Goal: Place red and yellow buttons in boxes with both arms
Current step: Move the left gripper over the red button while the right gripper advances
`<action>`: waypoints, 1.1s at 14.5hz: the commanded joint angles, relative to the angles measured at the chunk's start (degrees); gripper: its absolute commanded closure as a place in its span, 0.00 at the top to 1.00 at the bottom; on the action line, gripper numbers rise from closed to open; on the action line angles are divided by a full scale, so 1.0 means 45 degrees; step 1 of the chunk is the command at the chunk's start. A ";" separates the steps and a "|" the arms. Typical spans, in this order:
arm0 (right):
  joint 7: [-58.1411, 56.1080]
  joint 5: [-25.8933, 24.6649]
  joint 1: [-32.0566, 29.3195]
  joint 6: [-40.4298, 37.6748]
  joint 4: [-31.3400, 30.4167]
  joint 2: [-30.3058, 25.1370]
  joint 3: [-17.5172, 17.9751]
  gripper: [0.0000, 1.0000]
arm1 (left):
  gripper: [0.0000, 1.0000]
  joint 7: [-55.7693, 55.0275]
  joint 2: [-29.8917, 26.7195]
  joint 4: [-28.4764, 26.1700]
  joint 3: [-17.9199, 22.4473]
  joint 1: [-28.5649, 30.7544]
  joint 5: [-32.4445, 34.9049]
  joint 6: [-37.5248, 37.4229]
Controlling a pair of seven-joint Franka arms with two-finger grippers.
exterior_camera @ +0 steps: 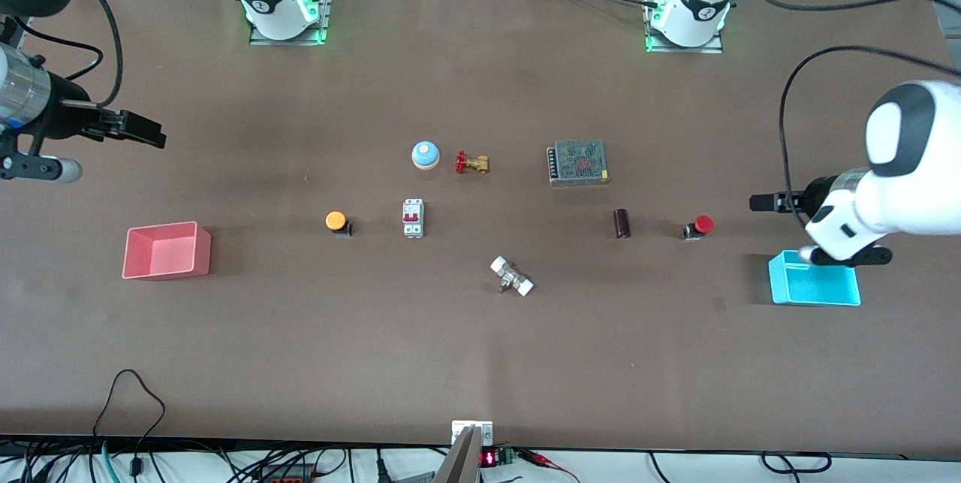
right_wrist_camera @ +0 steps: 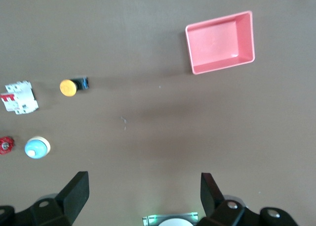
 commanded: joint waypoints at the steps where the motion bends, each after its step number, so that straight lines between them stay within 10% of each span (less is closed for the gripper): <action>1: -0.0054 -0.0068 0.0561 -0.0857 -0.0104 0.0327 -0.0039 1.00 | 1.00 0.0143 0.0515 -0.0627 -0.0015 -0.0261 0.0177 0.1179; 16: 0.0083 0.0127 0.0953 0.1342 -0.1567 0.0347 -0.0019 1.00 | 1.00 -0.0286 0.1043 -0.4165 -0.0034 -0.0908 -0.0038 0.6789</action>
